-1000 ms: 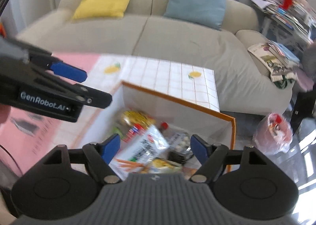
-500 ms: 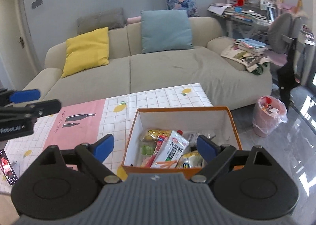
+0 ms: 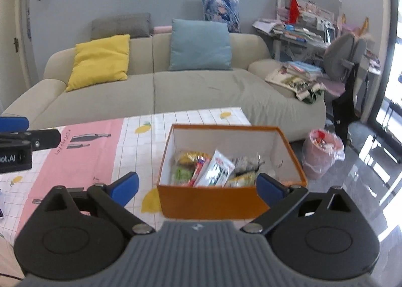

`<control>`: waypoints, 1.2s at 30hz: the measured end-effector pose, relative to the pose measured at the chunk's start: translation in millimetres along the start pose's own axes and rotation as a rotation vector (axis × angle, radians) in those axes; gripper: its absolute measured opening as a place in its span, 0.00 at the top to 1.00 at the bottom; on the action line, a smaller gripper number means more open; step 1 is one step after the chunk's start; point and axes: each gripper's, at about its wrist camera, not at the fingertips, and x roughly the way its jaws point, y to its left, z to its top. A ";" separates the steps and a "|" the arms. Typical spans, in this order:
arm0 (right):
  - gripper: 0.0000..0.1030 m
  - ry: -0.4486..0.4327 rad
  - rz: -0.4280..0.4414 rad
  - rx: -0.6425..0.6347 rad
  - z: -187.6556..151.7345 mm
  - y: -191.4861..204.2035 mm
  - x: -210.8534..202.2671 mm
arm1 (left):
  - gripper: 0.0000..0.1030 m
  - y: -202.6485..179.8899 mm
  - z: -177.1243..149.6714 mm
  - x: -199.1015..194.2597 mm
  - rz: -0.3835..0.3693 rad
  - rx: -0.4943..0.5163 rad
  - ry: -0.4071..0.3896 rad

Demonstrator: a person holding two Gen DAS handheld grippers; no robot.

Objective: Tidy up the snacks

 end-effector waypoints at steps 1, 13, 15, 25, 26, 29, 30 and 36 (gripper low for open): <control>0.05 0.013 -0.003 0.009 -3.2 1.0 1.7 | 0.21 0.1 -4.0 1.3 -0.012 -0.004 0.022; 0.03 0.091 -0.014 0.007 -20.8 6.4 12.7 | 0.21 6.8 -43.2 26.0 -0.022 -0.091 0.233; 0.03 0.092 -0.015 0.000 -21.5 8.0 13.0 | 0.21 7.2 -46.8 26.4 -0.017 -0.095 0.240; 0.03 0.079 -0.006 -0.045 -21.0 16.4 10.3 | 0.21 6.6 -46.5 23.4 -0.002 -0.097 0.241; 0.03 0.077 -0.004 -0.052 -21.0 16.5 9.7 | 0.21 6.9 -46.6 23.4 -0.003 -0.098 0.242; 0.03 0.075 -0.003 -0.061 -20.8 17.6 9.6 | 0.21 6.1 -46.7 23.8 -0.003 -0.096 0.245; 0.03 0.075 -0.003 -0.063 -20.8 18.4 9.3 | 0.21 6.4 -46.6 24.3 -0.003 -0.096 0.246; 0.03 0.073 -0.003 -0.065 -20.7 18.4 8.7 | 0.21 7.0 -46.9 24.9 -0.001 -0.101 0.249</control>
